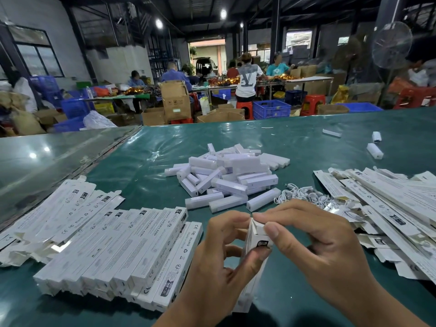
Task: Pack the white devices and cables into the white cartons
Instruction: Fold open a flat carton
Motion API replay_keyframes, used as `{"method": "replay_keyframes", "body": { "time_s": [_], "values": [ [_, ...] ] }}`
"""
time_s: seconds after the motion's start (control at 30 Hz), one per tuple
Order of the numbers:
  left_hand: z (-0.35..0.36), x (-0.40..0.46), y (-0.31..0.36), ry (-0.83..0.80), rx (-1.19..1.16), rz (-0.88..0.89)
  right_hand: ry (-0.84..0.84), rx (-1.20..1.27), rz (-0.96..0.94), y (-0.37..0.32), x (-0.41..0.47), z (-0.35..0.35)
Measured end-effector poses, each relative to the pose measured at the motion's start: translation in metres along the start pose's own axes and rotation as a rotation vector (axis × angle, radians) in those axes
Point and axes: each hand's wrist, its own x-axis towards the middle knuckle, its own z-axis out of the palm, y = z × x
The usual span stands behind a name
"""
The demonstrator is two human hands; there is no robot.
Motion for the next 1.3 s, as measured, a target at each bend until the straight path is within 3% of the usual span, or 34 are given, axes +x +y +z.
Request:
{"method": "replay_keyframes", "body": {
  "time_s": [0.3, 0.7, 1.03, 1.3],
  "values": [
    [-0.003, 0.003, 0.0, -0.008, 0.096, 0.108, 0.043, 0.026, 0.065, -0.003, -0.004, 0.004],
    [-0.007, 0.006, -0.002, 0.014, 0.168, 0.161, -0.067, -0.11, -0.209, 0.005, -0.005, -0.001],
    [-0.008, 0.007, -0.003, 0.002, 0.158, 0.189, -0.066, -0.128, -0.27, 0.008, -0.005, -0.001],
    [-0.006, 0.002, -0.001, -0.03, 0.034, -0.1, -0.073, -0.019, -0.16, 0.01, -0.007, 0.0]
  ]
}}
